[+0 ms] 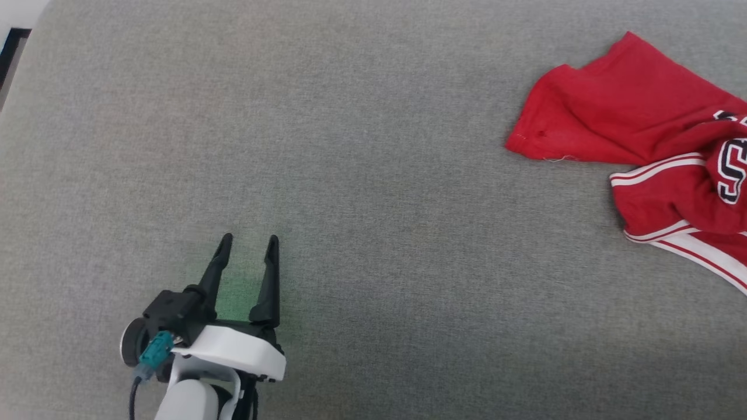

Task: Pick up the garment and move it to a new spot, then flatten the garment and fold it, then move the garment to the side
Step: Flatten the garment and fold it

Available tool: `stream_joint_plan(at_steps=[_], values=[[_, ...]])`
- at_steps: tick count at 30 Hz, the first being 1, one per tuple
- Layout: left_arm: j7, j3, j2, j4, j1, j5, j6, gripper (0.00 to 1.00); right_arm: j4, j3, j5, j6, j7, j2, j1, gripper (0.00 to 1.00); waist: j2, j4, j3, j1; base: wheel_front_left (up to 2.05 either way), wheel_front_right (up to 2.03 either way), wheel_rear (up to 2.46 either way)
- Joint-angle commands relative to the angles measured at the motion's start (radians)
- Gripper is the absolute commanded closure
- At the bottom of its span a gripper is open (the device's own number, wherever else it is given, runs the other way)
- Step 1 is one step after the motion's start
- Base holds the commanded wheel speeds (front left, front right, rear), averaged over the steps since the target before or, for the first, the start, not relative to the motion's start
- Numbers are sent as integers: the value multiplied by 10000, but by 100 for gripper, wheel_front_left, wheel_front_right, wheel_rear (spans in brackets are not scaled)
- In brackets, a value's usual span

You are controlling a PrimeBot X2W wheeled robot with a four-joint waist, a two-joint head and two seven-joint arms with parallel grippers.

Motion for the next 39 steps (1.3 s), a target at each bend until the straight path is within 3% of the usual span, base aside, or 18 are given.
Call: stream_joint_plan(at_steps=[1, 4, 8, 13, 18, 19, 20, 21, 24, 29, 34, 39], values=[[-56, -93, -7, -24, -162, 58, -36, 0, 258, -141, -23, -24, -276, 115, -166, 0, -1, -78, -62, 0, 0, 0, 0], [-56, -402, 179, -110, -360, -73, -36, 0, 825, -379, -175, -24, -1016, 577, -334, 0, -1, -300, -238, 0, 0, 0, 0], [-56, -1114, 910, -266, -989, -253, -37, 0, 1097, -848, -231, -24, -1855, 1100, -684, 0, -1, -748, -465, 0, 0, 0, 0], [130, -2650, 2112, 149, -2475, -1459, -38, 0, -178, -2264, -377, -21, -2047, 1839, -1077, 0, -1, -1674, -564, 0, 0, 0, 0], [2696, -4792, 3273, 765, -4724, -4330, -36, 0, -2294, -4195, -1192, -21, -2048, 2811, -17, 0, -1, -2777, -346, 0, 0, 0, 0], [2696, -4792, 3273, 765, -4724, -4330, -36, 0, -2294, -4195, -1192, -21, -2048, 2811, -17, 0, -1, -2777, -346, 0, 0, 0, 0], [4139, -5307, 3650, 1192, -5564, -5493, -13, 0, -3051, -4858, -1717, -19, -2049, 3285, 451, 0, -1, -3230, -163, 0, 0, 0, 0], [4139, -5307, 3650, 1192, -5564, -5493, -13, 0, -3051, -4858, -1717, -19, -2049, 3285, 451, 0, -1, -3230, -163, 0, 0, 0, 0], [6167, -5680, 3927, 1939, -6761, -7100, -16, 0, -3906, -5661, -2399, -16, -2038, 4046, 1216, 0, -1, -3862, 150, 0, 0, 0, 0], [8827, -5761, 4077, 3821, -8686, -8537, -9, 0, -4939, -6500, -3435, -16, -2039, 5180, 2116, 0, -1, -4895, 837, 0, 0, 0, 0], [10038, -6027, 3890, 4997, -9489, -8741, -5, 0, -5420, -6955, -3817, -16, -2040, 5805, 2504, 0, -1, -5400, 1143, 0, 0, 0, 0], [10350, -6102, 3492, 5648, -9467, -9040, -11, 0, -5657, -7125, -4042, -16, -2040, 6221, 2683, 0, -1, -5701, 1337, 0, 0, 0, 0]])
